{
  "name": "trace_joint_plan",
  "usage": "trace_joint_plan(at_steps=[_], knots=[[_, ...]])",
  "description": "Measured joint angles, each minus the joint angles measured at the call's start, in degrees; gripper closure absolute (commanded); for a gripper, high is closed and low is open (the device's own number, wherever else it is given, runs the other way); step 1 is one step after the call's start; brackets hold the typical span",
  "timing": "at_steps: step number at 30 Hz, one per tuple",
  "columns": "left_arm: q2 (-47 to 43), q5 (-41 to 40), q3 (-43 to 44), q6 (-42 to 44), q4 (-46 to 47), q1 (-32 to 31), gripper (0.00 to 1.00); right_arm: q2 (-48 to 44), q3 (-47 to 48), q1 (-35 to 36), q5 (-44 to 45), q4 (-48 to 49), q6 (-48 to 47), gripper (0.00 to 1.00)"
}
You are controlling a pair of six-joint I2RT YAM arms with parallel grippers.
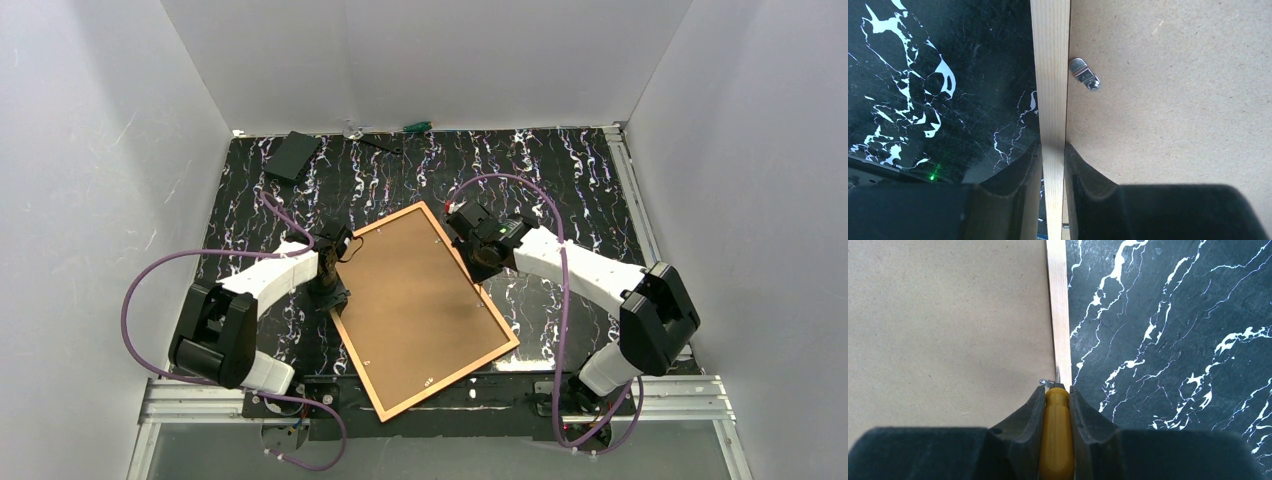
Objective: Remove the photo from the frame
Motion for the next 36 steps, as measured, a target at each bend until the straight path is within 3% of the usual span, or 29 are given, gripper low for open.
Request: trace_joint_plan(at_steps=[27,36], knots=[[3.1,0.0,2.3,-2.3,-2.1,0.2,1.00,0.8,0.0,0.0,-4.0,2.4,-1.9,0.99],[3.1,0.1,2.3,-2.5,-2.1,0.3,1.00,1.3,-1.2,0.2,-0.7,3.1,-2.1,0.99]])
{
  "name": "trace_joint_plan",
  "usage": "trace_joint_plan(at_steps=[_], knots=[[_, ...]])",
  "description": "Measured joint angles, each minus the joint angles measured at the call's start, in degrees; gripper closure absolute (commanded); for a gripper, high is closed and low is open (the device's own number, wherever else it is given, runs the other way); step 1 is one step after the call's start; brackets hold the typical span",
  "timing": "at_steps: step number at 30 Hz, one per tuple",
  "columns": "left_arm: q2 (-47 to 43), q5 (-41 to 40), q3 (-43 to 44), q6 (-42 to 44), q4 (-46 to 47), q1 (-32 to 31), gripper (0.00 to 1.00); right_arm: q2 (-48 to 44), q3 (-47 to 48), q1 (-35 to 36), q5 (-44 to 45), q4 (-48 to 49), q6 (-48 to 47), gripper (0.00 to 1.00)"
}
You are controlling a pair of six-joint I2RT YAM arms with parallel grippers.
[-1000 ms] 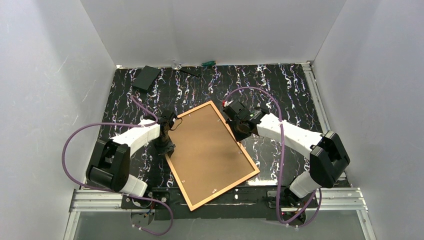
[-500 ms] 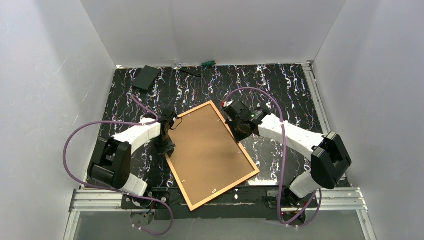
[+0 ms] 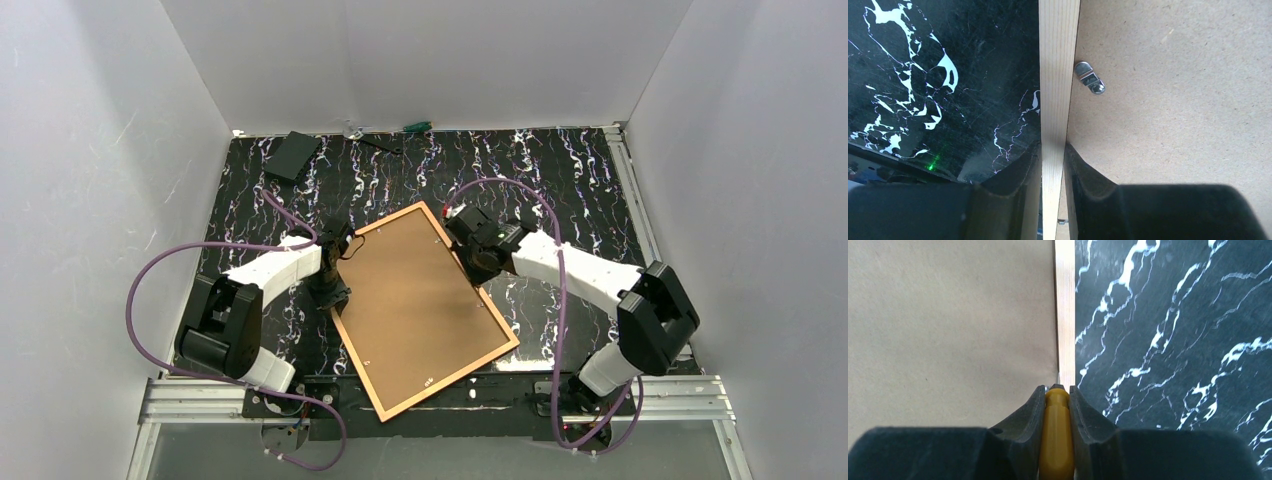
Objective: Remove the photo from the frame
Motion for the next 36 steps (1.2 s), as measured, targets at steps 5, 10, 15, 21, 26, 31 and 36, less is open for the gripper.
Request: trace_joint_plan(at_steps=[5,10,15,21,26,31,36], knots=[[-0.1,-0.2,-0.1,-0.7,0.0,0.0,1.00,-5.2,-5.6,1.8,0.6,-0.2,2.9,0.99],[-0.1,-0.2,-0.2,-1.1,0.0,0.0,1.00,-11.3,-10.8,6.4,4.1,-1.6,7.8,0.99],[-0.1,-0.2,-0.2,-1.2,-0.2,0.0,1.00,-13.7,-10.5,8.8,3.7,-7.6,11.2,0.99],[-0.1,0.0,-0.3,-1.3,-0.2,0.0,1.00,-11.6,-3.4,5.1,1.7,-9.3,10.3,0.99],[-0.3,0.2,-0.4,-1.3,0.0,0.0,1.00,-6.7,0.9,3.7,2.0,-7.2,7.3,0.99],[-0.5,0.2,-0.5,-1.4,0.1,0.0,1.00,-1.2,1.6,3.6,2.8,-6.8,5.0,0.99],[-0.5,0.2,-0.6,-1.4,0.2,0.1,1.00,-1.6,-0.2,3.5,2.7,-5.7,3.9,0.99]])
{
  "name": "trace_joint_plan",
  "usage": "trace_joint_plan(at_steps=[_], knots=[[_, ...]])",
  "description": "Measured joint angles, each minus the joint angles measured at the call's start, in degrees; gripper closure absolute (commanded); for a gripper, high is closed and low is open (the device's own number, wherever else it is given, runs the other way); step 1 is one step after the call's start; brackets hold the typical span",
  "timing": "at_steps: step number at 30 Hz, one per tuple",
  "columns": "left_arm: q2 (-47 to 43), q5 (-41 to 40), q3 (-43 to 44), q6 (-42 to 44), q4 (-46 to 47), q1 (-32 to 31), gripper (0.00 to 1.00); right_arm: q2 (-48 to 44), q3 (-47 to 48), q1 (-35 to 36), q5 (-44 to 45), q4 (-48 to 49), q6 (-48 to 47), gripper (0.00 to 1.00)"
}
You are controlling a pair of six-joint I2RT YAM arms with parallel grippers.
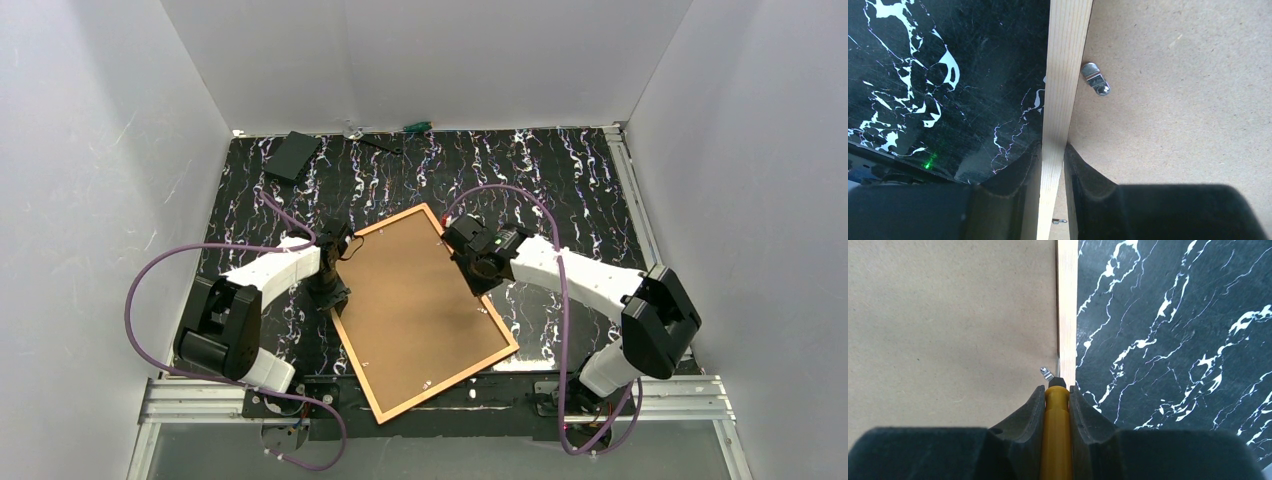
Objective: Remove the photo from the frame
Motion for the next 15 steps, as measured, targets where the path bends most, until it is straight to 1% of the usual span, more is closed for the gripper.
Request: trace_joint_plan(at_steps=[8,15], knots=[[-0.1,0.1,-0.1,0.0,0.1,0.0,1.00,-3.1,-4.2,0.0,-1.6,1.5,0.2,0.99],[-0.1,0.1,-0.1,-0.2,0.1,0.0,1.00,-4.1,-5.0,-0.1,-2.6,1.5,0.3,0.99]])
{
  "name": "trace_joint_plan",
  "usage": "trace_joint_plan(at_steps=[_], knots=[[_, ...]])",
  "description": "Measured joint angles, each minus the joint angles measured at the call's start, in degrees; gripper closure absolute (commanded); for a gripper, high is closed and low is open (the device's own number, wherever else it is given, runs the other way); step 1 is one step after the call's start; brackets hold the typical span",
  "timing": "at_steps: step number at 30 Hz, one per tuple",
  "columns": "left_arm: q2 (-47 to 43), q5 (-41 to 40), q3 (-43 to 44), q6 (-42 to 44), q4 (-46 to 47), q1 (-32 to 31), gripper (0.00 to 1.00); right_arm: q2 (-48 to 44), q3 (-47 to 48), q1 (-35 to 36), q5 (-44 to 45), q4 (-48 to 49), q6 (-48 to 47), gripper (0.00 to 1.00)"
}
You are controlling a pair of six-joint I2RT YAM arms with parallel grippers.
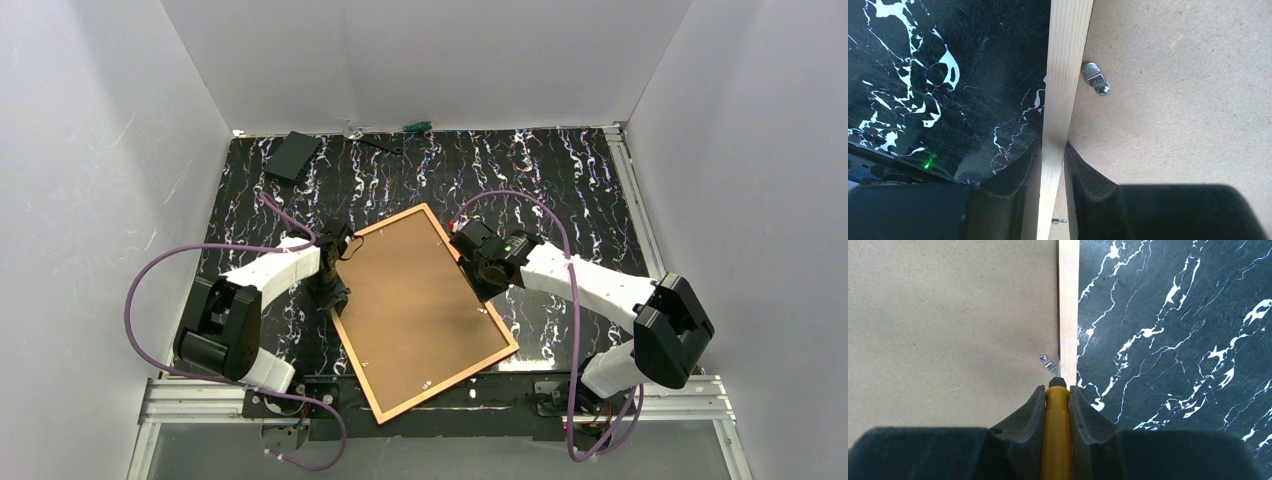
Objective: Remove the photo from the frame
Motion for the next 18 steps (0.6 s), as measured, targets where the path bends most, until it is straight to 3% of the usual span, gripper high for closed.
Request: trace_joint_plan(at_steps=[18], knots=[[0.0,0.0,0.0,-0.1,0.0,0.0,1.00,-0.3,0.0,2.1,1.6,-1.6,1.0,0.99]])
